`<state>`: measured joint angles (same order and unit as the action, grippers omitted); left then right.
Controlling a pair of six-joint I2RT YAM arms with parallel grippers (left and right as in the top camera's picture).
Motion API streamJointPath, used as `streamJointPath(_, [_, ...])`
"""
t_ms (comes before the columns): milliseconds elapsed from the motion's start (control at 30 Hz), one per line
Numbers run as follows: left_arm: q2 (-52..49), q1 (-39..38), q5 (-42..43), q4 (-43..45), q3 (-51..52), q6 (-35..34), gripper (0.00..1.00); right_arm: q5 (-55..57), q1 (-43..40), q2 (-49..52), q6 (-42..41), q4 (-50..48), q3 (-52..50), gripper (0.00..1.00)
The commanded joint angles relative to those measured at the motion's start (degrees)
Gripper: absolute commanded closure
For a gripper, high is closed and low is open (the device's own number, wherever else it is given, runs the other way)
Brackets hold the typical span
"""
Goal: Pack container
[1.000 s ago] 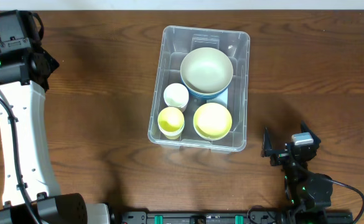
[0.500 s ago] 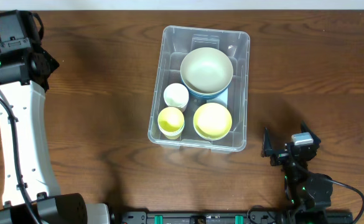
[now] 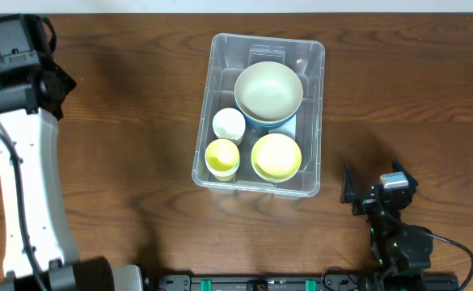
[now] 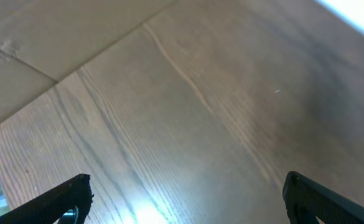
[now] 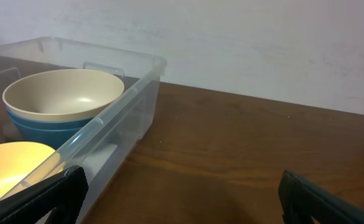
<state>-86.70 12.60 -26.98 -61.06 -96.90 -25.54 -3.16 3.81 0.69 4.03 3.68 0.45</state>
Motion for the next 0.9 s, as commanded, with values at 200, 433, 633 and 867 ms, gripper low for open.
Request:
streamJointPath(200, [27.1, -5.6, -0.4, -4.4, -0.4, -0.5, 0.02, -0.5, -0.4, -0.4, 0.8, 0.2, -0.1, 0.01])
streamJointPath(433, [45.1, -8.8, -0.4, -13.1, -0.4, -0.5, 0.02, -0.5, -0.4, -0.4, 0.8, 0.2, -0.1, 0.01])
streamJointPath(633, [59.9, -11.1, 4.5, -21.4, 2.8, -0.6, 0.02, -0.5, -0.4, -0.4, 0.8, 0.2, -0.1, 0.01])
streamJointPath(867, [73.3, -13.5, 4.5, -23.8, 12.4, -0.7, 0.02, -0.5, -0.4, -0.4, 0.8, 0.2, -0.1, 0.01])
